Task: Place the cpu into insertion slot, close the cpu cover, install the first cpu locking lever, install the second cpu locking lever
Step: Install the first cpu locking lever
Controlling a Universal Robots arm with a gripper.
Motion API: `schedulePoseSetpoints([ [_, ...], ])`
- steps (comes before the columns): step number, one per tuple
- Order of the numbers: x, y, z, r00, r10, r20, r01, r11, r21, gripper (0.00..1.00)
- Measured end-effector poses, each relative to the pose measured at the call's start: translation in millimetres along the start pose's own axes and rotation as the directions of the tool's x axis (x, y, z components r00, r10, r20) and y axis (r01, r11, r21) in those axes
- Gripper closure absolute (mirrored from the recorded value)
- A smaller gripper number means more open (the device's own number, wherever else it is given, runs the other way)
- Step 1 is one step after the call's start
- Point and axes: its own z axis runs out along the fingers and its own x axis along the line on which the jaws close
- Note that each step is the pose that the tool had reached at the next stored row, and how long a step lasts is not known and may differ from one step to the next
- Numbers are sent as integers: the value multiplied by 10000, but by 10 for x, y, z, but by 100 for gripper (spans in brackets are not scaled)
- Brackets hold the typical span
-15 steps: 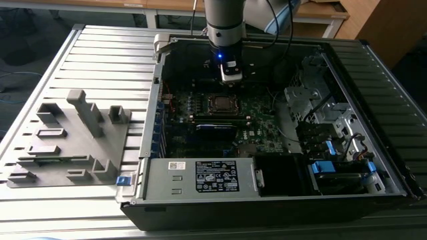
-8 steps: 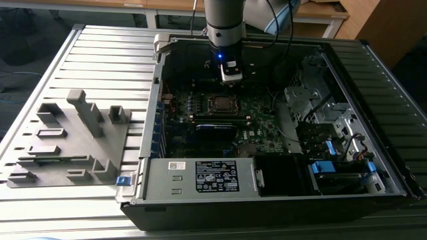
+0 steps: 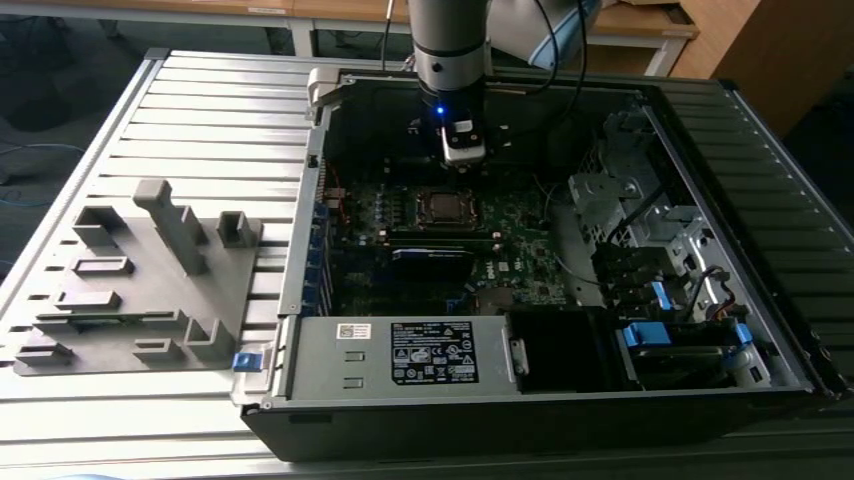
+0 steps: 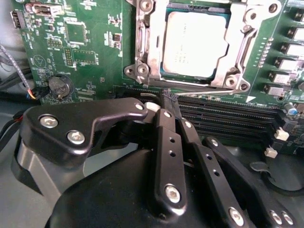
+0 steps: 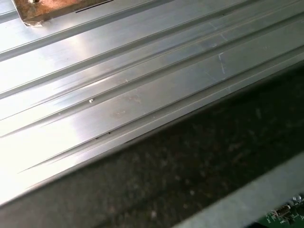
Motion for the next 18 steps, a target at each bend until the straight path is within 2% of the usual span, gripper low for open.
schedulePoseSetpoints([
  [8,0,1,-13,10000,-1,-1,1,10000,-9,89],
  [12,23,-10,-17,10000,6,2,-6,10000,-54,89],
  [18,40,-17,-20,10000,13,19,-12,10000,-61,89],
])
